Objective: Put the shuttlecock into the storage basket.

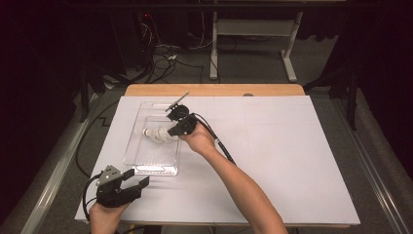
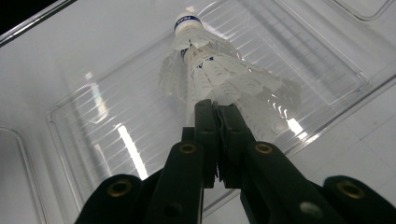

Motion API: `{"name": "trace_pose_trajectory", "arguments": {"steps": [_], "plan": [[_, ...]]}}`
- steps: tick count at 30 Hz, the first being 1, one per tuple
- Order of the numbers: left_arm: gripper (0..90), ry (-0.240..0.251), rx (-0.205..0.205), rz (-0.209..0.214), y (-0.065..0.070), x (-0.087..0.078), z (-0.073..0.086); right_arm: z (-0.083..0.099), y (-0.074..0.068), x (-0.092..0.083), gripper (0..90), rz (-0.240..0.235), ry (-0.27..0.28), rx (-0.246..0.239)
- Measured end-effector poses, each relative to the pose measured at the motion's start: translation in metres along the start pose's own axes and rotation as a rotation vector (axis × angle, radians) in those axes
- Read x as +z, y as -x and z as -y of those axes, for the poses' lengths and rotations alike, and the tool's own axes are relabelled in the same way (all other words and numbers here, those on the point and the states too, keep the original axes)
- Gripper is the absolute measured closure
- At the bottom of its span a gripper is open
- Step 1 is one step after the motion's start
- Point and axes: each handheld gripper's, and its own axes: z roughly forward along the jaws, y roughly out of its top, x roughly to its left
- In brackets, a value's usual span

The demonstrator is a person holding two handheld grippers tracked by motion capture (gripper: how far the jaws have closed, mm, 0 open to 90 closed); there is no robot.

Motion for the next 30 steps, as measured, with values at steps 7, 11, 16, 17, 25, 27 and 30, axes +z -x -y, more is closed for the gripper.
{"name": "trace_pose_trajectory", "arguments": {"steps": [7,11,16,17,25,27,30], "plan": [[34.9,0.002,-0.001,-0.002,0.0,0.001,0.0,0.0,0.0,-0.007,79.0,0.015,0.023,0.003],[34.9,-0.001,0.001,-0.001,0.0,0.0,0.0,0.001,0.001,-0.012,77.1,0.015,0.034,0.01],[34.9,-0.002,0.001,-0.003,0.0,0.0,0.0,0.004,0.002,-0.018,75.6,0.013,0.056,0.005],[34.9,-0.002,0.0,-0.003,0.0,0.0,0.0,0.004,0.002,-0.019,75.6,0.011,0.059,0.009],[34.9,0.0,-0.002,-0.003,0.0,0.0,0.0,0.011,0.005,-0.028,75.2,0.01,0.099,0.022],[34.9,0.001,-0.002,-0.003,0.0,0.0,0.0,0.012,0.005,-0.03,75.1,0.013,0.102,0.022],[34.9,0.0,-0.002,-0.003,0.0,0.0,0.0,0.014,0.006,-0.032,75.1,0.013,0.105,0.024]]}}
